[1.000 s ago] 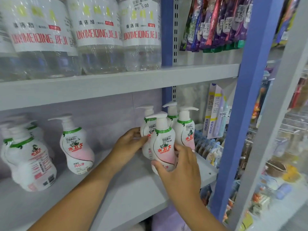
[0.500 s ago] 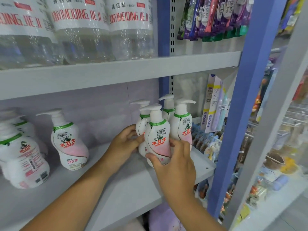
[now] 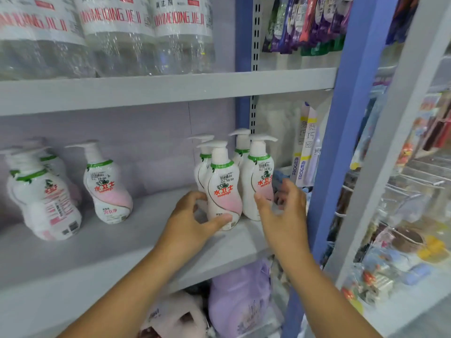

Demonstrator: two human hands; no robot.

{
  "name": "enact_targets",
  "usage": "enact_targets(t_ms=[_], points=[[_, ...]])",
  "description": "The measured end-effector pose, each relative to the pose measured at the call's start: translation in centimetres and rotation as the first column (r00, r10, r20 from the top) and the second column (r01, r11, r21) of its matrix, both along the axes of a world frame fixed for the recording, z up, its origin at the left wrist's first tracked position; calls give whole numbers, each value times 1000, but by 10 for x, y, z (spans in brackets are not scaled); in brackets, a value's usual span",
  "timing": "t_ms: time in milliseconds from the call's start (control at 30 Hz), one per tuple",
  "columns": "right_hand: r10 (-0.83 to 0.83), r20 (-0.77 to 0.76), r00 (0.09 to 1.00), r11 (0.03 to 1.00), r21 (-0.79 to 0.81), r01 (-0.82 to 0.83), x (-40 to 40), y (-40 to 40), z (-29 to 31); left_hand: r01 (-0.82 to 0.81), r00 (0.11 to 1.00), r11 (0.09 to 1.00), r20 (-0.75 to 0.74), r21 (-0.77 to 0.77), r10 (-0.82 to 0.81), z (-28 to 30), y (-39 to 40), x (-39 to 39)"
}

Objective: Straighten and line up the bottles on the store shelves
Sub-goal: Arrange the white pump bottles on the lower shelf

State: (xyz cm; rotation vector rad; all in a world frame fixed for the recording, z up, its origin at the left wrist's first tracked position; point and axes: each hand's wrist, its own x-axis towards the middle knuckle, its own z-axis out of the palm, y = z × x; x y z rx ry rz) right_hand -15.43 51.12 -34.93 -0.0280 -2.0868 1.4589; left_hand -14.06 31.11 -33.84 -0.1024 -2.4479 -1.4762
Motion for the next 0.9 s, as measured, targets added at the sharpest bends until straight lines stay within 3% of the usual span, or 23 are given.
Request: enact_targets(t_ms=[67,167,733,800,900], points=[[122,135,983,991,43,-129,-10,4,3,-62,998,998,-13,7,62,-3,13,3],[249,165,954,968,5,-253,-16,10,9,-99,994,992,-27,76,101,-5,23,0],[272,125,954,960,32,-278,-30,10,0,-153,988,968,17,201,153,-12,18,-6],[231,77,970,972,25,-234,-22,10,-3,-152,988,974,12,168,152,-12,18,-4],[94,-255,963,995,40,-86,13,-2,-11,-166,985,976,-22,139,170,-8,8,14]])
